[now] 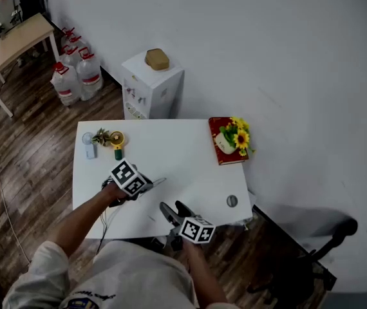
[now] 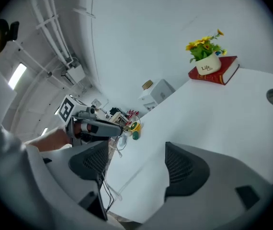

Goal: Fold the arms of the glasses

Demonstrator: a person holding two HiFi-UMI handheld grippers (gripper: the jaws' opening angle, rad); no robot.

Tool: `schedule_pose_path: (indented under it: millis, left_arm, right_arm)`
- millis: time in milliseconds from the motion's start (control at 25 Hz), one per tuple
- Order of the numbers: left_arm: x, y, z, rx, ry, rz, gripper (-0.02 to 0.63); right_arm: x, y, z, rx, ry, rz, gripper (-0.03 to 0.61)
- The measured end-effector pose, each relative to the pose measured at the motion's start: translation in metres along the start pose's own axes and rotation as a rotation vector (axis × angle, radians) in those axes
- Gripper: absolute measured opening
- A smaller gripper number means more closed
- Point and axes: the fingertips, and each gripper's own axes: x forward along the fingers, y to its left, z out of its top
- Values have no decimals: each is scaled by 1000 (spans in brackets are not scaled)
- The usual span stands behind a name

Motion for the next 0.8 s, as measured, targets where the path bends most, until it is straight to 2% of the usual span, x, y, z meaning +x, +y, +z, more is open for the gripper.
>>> schedule_pose_path:
  millis: [240, 520, 800]
  left_arm:
    - [-12, 30, 25, -95, -118, 67, 20]
    - [-25, 49, 50, -206, -241, 87, 20]
    - [-25, 46, 54, -242, -278, 72, 20]
  right_arm:
    - [-15, -11, 2, 77, -29, -7, 354]
    - [-5, 4, -21, 153, 25, 72, 344]
    - [9, 24, -10, 257, -34, 139, 339]
